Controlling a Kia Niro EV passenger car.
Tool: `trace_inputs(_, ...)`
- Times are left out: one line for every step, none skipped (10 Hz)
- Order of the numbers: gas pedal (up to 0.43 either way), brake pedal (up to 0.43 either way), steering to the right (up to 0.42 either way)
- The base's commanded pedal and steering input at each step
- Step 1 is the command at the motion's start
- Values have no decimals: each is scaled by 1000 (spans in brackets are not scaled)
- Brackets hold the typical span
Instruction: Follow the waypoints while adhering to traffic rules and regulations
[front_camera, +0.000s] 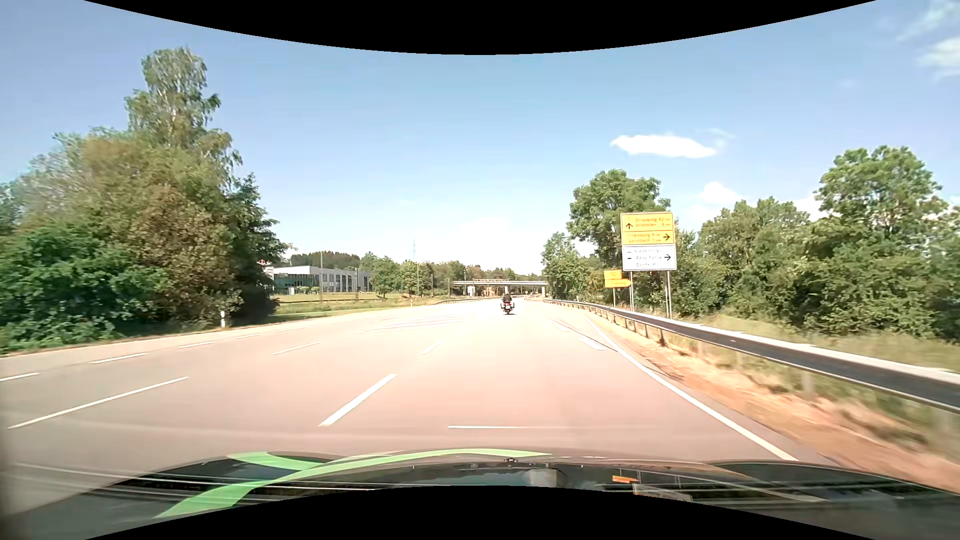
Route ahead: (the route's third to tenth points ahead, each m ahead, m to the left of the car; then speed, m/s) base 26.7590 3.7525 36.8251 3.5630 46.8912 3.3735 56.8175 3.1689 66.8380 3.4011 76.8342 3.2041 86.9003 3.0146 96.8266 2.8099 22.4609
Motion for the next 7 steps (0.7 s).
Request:
trace_inputs(287, 0, -4)
trace_inputs(287, 0, -4)
trace_inputs(287, 0, -4)
trace_inputs(280, 0, -5)
trace_inputs(248, 0, -5)
trace_inputs(228, 0, -5)
trace_inputs(228, 0, -5)
